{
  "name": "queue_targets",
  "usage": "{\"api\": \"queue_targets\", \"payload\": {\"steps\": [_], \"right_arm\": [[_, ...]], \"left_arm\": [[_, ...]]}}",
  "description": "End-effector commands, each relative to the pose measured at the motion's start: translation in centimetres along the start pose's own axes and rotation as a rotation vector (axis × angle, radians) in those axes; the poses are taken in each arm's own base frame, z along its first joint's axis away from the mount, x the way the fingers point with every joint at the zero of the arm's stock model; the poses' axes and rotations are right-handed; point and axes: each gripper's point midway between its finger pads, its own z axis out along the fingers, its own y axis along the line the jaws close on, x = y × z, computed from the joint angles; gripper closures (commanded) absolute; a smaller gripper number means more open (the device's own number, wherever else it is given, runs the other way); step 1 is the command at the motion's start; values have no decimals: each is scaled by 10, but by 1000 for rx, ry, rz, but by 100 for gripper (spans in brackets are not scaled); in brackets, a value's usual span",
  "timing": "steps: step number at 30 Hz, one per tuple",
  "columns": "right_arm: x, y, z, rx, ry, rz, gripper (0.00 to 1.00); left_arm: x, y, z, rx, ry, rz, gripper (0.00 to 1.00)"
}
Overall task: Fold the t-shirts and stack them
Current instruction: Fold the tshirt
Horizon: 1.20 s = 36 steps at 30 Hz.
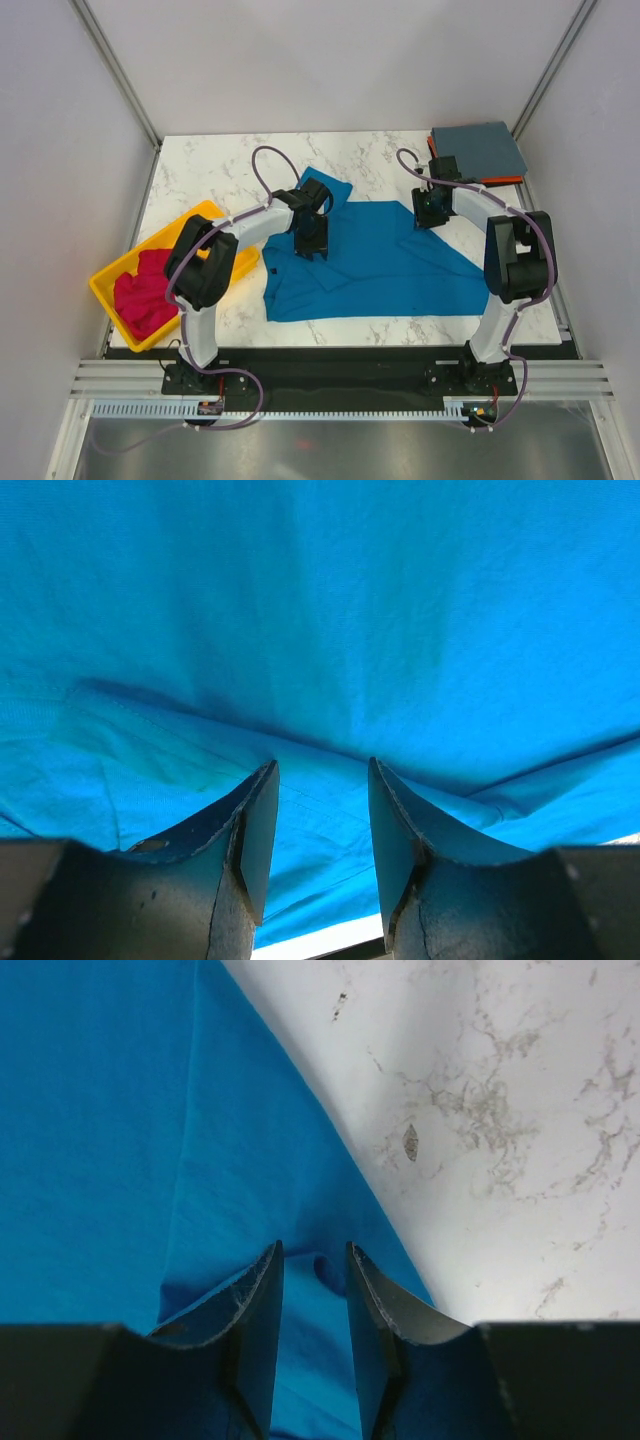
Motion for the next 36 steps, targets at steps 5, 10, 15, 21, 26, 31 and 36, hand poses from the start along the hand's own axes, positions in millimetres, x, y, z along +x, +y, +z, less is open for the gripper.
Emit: {"api": "queue_targets", "payload": {"steps": [5, 10, 15, 21, 26, 31, 36], "right_arm": [[-12, -1, 0, -20, -24, -50, 62], [-9, -4, 0, -7, -16, -50, 72], [-13, -4, -3, -6, -27, -48, 94], [-20, -15, -8, 26, -48, -18, 100], [-36, -23, -24, 85, -107, 21, 100], [-51, -47, -35, 207, -152, 57, 100], [-66, -68, -40, 280, -181, 69, 100]], "left_arm": [[-6, 6, 3, -16, -12, 13, 51], [-7, 7, 8, -20, -4, 3, 51], [-8, 8, 10, -22, -1, 1, 52], [-8, 10, 12, -29, 1, -2, 52], [-8, 11, 13, -34, 3, -7, 52], [-8, 14, 16, -49, 1, -8, 52], [-8, 17, 16, -57, 0, -8, 52]]}}
